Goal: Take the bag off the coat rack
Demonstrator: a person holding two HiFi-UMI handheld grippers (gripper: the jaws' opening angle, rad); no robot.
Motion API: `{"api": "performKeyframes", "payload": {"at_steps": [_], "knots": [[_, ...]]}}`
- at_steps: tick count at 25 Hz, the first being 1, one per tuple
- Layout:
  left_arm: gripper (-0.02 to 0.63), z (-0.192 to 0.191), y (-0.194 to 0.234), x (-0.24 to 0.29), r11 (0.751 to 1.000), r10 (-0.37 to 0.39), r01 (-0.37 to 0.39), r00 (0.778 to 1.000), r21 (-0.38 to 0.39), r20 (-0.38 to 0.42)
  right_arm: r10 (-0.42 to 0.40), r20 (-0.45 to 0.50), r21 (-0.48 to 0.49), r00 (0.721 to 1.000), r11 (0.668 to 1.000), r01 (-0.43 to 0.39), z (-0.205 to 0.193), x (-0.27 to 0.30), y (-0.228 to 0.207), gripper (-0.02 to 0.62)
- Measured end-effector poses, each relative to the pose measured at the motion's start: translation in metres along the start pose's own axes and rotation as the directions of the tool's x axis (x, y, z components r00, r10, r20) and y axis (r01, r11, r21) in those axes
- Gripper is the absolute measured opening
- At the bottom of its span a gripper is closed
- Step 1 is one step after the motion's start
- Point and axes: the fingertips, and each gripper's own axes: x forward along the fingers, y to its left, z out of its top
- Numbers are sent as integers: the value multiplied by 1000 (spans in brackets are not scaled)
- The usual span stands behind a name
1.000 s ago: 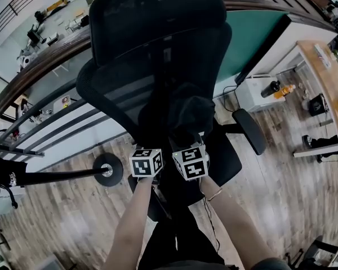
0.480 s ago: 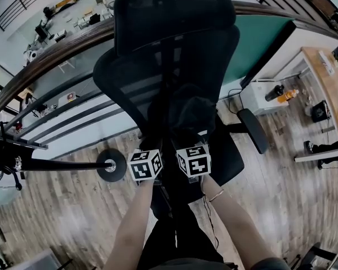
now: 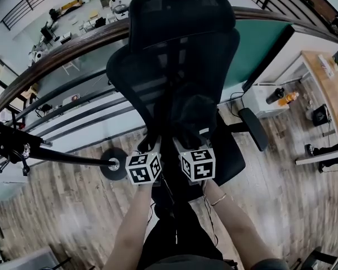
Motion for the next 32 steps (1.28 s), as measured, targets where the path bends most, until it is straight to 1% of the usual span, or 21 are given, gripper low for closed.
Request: {"api": "performKeyframes", "payload": {"at_steps": [4, 11, 16, 20, 26, 29, 32], "knots": [[144, 4, -2, -21, 1000, 5, -5, 1000, 22, 15, 10, 31, 13, 999, 1000, -10, 5, -18, 13, 199], [133, 10, -10, -63, 1000, -9, 8, 997, 9, 72, -6, 98, 36, 995, 999, 3, 14, -59, 26, 181], [133, 13, -15, -91, 1000, -18, 16, 995, 19, 94, -23, 140, 33, 990, 999, 19, 22, -84, 32, 169], [133, 18, -20, -111, 999, -29, 24, 993, 48, 113, -26, 176, 28, 984, 999, 21, 32, -101, 39, 160], [133, 29, -29, -141, 996, -42, 31, 988, 79, 149, -7, 224, 28, 974, 1000, 1, 45, -126, 56, 147], [129, 37, -29, -158, 996, -36, 20, 982, 91, 184, -2, 255, 16, 967, 1000, -2, 51, -139, 64, 144], [119, 44, -26, -172, 996, -30, 11, 975, 89, 221, -5, 289, 11, 957, 1000, 2, 58, -153, 71, 127]]}}
